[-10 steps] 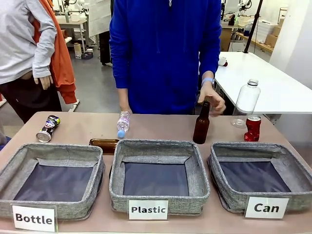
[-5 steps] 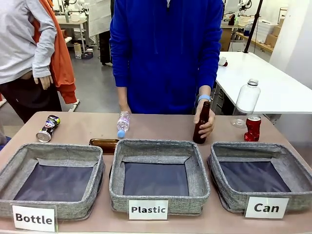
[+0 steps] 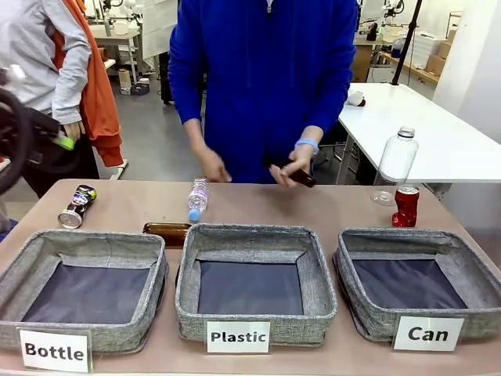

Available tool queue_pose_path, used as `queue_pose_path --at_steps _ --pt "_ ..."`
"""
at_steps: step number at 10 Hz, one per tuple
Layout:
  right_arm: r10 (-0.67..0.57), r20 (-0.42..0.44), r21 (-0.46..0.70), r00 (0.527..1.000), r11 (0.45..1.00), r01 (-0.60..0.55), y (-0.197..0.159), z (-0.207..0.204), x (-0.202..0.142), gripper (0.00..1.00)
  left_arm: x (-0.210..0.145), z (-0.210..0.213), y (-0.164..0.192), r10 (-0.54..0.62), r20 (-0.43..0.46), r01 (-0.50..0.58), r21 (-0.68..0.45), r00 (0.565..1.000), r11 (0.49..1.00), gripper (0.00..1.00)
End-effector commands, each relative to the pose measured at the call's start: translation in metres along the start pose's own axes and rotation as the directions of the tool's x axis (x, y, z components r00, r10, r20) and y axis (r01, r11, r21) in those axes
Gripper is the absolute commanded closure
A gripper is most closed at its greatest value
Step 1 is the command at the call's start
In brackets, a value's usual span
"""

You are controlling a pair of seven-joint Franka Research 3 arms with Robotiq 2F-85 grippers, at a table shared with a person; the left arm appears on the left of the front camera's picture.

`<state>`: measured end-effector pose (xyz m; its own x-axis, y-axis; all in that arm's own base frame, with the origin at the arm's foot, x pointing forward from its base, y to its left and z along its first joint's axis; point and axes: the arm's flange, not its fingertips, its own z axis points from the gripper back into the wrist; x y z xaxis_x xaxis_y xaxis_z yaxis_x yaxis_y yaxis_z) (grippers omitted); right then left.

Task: Sort the can waste into the basket.
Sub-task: Pick up the can waste from the table and place it in the right Fabric basket.

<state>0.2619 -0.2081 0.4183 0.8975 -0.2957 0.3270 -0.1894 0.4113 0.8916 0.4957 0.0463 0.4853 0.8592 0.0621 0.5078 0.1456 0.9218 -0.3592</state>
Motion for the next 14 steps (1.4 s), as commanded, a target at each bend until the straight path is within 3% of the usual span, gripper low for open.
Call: queue_pose_path --at_steps 1,2,3,5,7,8,10,11,12,14 --pt "0.028 0.015 0.02 1.0 0.999 -0.028 0.0 0.002 0.003 0.0 0.01 -0.03 0.005 -0.081 -0.175 0.112 0.177 0.981 0.978 0.0" --pt "0.028 0.015 0.02 1.0 0.999 -0.028 0.0 0.002 0.003 0.0 0.019 -0.03 0.003 -0.069 -0.196 0.1 0.154 0.978 0.983 0.0" --pt "0.028 0.015 0.02 1.0 0.999 -0.028 0.0 0.002 0.003 0.0 0.002 -0.028 -0.007 -0.059 -0.056 0.065 0.094 0.997 0.994 0.0" --pt "0.028 0.015 0.02 1.0 0.999 -0.028 0.0 0.002 0.003 0.0 0.002 -0.028 -0.007 -0.059 -0.056 0.065 0.094 0.997 0.994 0.0" --pt "0.028 0.015 0.02 1.0 0.999 -0.028 0.0 0.002 0.003 0.0 0.021 -0.047 0.003 -0.036 -0.192 0.075 0.201 0.981 0.977 0.0" --pt "0.028 0.015 0.02 1.0 0.999 -0.028 0.0 0.002 0.003 0.0 0.053 -0.061 0.012 -0.024 -0.365 0.118 0.236 0.931 0.965 0.0" --pt "0.028 0.015 0.02 1.0 0.999 -0.028 0.0 0.002 0.003 0.0 0.103 -0.101 0.036 0.055 -0.463 0.09 0.286 0.885 0.954 0.0" --pt "0.028 0.015 0.02 1.0 0.999 -0.028 0.0 0.002 0.003 0.0 0.101 -0.072 0.055 -0.002 -0.494 0.081 0.138 0.869 0.987 0.0" --pt "0.028 0.015 0.02 1.0 0.999 -0.028 0.0 0.002 0.003 0.0 0.09 -0.01 0.094 -0.117 -0.503 0.072 -0.109 0.856 0.991 0.0" --pt "0.028 0.015 0.02 1.0 0.999 -0.028 0.0 0.002 0.003 0.0 0.052 0.092 0.18 -0.183 -0.501 -0.045 -0.408 0.846 0.912 0.0"
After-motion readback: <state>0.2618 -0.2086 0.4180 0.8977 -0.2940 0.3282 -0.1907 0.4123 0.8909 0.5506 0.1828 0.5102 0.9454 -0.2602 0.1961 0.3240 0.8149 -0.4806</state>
